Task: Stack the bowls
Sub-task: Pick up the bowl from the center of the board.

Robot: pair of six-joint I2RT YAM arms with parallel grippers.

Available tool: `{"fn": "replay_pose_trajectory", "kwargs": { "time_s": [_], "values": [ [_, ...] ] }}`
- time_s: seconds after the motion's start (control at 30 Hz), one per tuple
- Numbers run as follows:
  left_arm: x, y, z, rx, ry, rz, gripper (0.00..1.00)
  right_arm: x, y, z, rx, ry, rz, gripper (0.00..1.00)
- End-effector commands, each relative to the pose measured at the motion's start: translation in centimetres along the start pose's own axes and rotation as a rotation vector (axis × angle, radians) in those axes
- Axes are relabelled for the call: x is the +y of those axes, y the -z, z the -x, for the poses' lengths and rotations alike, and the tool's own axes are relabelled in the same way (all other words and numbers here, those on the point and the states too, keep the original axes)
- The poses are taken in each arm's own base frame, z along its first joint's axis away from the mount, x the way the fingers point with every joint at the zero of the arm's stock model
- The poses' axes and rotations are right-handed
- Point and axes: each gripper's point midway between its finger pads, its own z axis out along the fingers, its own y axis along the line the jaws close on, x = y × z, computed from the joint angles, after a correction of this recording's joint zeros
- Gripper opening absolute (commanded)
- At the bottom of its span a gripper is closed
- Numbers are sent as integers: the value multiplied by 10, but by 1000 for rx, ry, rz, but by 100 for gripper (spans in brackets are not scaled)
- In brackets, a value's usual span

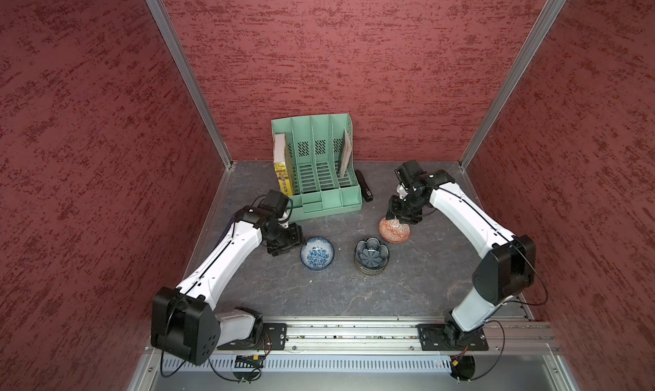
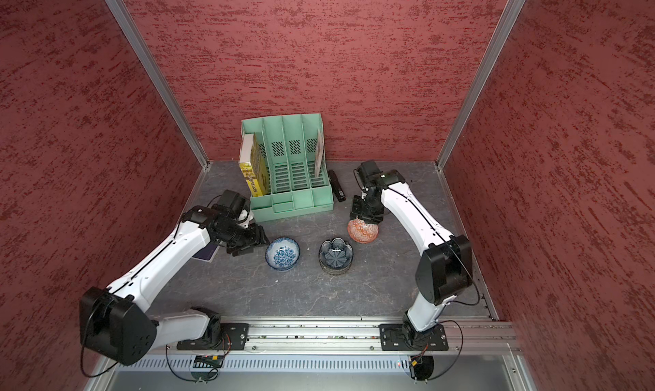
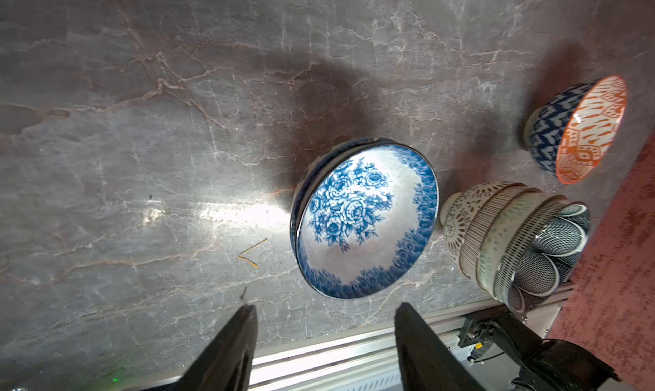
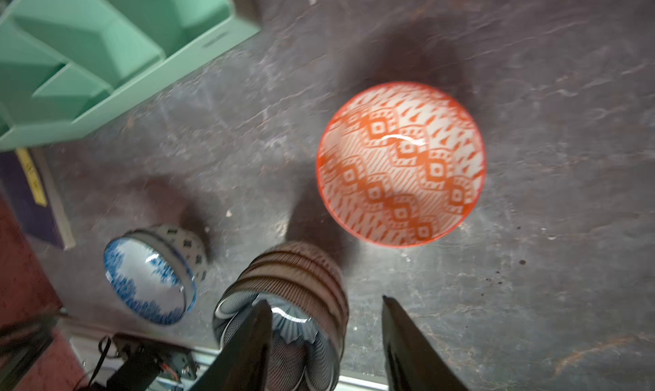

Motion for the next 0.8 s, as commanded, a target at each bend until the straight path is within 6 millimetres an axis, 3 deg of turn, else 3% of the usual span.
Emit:
{"fn": "replay_pose_trajectory", "kwargs": {
  "time_s": [0.0, 0.17, 0.27, 0.53, 0.77],
  "values": [
    [-2, 13, -10, 5, -4, -26, 66, -32, -17, 17, -32, -74, -74, 49],
    [-2, 17, -18, 5, -2, -49, 68, -68, -36, 23, -31, -143, -133, 44],
    [1, 13, -20, 14, 5, -43, 67, -79, -50, 20, -2, -160, -142, 41],
    [2, 6, -21, 24, 9, -44, 66, -90, -77, 12, 51, -165, -148, 32],
    [5, 3, -24, 31, 9, -39, 62, -93, -89, 9, 74, -168, -140, 21]
  ]
}}
